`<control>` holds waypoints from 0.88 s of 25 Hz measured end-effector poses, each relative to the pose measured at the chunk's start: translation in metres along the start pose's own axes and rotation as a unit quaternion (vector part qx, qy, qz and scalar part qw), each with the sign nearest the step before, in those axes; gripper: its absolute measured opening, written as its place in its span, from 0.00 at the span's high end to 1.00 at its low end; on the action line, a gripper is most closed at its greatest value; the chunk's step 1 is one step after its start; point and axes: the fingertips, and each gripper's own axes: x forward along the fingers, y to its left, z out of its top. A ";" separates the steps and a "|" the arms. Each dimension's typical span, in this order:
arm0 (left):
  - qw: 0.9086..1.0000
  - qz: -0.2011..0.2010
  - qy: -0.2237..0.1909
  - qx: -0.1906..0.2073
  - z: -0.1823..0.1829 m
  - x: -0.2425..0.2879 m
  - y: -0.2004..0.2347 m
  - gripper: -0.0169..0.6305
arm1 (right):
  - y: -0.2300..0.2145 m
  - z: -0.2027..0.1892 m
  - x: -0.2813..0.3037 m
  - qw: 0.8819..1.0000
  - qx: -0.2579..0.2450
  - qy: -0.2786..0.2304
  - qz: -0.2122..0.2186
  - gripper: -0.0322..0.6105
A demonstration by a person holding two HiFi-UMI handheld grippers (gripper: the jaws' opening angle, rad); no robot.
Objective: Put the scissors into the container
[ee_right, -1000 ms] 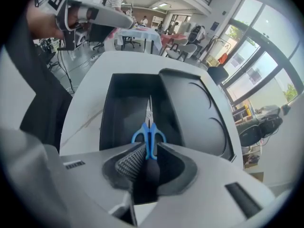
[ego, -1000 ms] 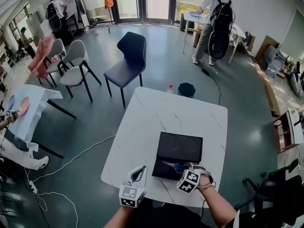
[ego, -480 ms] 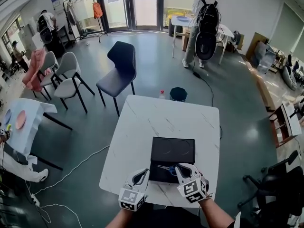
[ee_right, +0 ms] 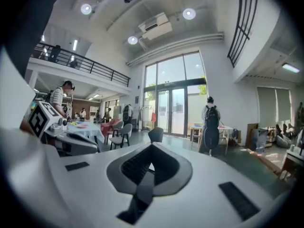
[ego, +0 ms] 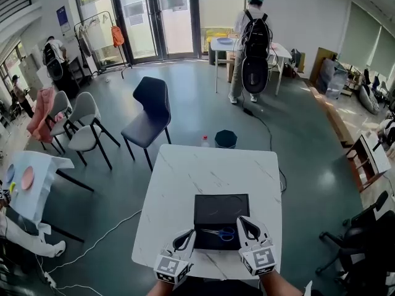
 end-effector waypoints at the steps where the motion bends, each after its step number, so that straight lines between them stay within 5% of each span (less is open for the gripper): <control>1: 1.000 0.000 -0.004 0.004 0.003 -0.001 0.002 0.96 | -0.001 0.005 -0.003 1.000 0.002 -0.010 -0.005 0.94; 7: 0.998 0.030 -0.034 0.034 0.037 -0.006 0.035 0.96 | -0.003 0.030 -0.007 0.998 -0.051 -0.038 -0.013 0.94; 22: 0.996 0.000 -0.071 0.055 0.067 0.019 0.016 0.96 | -0.012 0.035 0.000 0.998 -0.020 -0.057 -0.026 0.94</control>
